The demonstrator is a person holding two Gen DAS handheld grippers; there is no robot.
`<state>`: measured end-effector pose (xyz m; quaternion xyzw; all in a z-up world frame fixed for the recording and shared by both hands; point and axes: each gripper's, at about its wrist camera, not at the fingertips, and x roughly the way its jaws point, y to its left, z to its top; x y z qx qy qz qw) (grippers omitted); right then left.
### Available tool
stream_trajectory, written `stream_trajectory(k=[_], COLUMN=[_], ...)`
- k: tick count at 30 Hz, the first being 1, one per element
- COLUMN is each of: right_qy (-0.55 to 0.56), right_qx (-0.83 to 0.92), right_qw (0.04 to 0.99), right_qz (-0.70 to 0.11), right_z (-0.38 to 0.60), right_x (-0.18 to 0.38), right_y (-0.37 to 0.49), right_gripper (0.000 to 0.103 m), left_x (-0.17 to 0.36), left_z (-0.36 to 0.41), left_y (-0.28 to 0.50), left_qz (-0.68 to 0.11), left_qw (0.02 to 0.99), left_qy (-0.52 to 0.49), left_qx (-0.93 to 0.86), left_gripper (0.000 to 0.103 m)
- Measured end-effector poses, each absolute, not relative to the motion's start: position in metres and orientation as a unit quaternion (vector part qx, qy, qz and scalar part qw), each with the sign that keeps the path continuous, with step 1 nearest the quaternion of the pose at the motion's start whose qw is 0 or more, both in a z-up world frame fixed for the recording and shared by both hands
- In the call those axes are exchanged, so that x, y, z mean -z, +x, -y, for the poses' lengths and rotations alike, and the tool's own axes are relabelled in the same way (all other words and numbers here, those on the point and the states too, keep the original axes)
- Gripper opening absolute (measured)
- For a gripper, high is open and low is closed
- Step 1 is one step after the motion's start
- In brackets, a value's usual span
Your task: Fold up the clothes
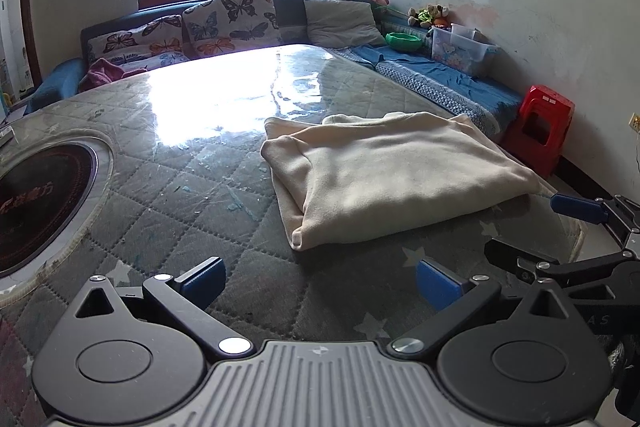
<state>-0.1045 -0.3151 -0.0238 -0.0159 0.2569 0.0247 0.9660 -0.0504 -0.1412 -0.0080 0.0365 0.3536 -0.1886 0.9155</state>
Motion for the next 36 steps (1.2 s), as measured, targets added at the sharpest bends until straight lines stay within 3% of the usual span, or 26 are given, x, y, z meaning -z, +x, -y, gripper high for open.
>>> stream_trajectory(k=[36], right_qy=[-0.011], right_qx=[-0.022], right_qw=[0.96], right_qz=[-0.278], right_z=[0.316], right_x=[0.035], right_y=[-0.091], right_gripper=[0.103], left_x=[0.011], left_z=[0.143], left_y=[-0.037], left_qz=[-0.359], left_qw=[0.913], left_qy=[0.047], left_qx=[0.19], left_gripper=[0.103])
